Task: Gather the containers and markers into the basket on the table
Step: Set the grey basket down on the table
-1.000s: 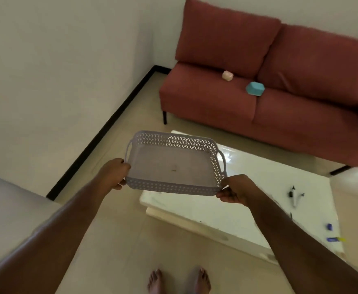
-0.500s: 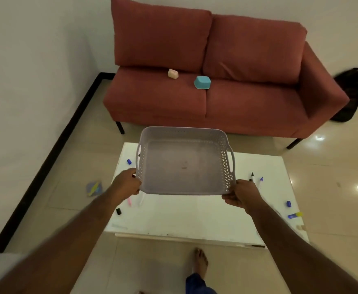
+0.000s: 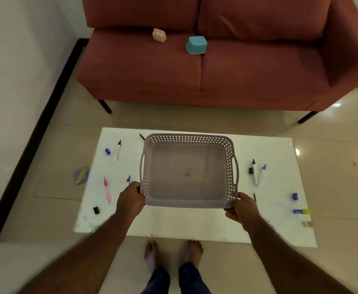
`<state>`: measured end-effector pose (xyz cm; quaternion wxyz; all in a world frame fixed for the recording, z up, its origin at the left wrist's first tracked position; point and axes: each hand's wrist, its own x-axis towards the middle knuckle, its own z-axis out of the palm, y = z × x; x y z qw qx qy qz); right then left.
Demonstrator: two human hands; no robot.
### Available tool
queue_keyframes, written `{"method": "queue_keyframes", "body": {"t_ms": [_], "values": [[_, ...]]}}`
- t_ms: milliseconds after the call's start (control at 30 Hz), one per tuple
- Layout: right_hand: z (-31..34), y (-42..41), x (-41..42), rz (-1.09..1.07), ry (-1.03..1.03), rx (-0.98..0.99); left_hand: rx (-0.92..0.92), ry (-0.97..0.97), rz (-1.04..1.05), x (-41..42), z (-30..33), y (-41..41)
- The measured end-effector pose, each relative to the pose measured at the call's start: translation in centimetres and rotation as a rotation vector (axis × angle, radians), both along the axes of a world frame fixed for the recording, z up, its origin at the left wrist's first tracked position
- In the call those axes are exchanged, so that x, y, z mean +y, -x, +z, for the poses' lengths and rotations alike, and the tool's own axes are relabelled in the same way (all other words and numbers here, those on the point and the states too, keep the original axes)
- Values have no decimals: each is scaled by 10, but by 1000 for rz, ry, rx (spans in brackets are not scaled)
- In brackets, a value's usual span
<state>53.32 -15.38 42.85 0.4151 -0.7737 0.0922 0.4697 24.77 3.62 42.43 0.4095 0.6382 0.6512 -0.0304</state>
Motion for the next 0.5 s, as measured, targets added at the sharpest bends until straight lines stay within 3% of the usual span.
{"method": "queue_keyframes", "body": {"t_ms": [233, 500], "values": [[-88, -13, 13, -72, 97, 29, 34, 36, 5, 12, -73, -29], [-135, -40, 34, -67, 73, -64, 57, -1, -25, 33, -122, -65]]}}
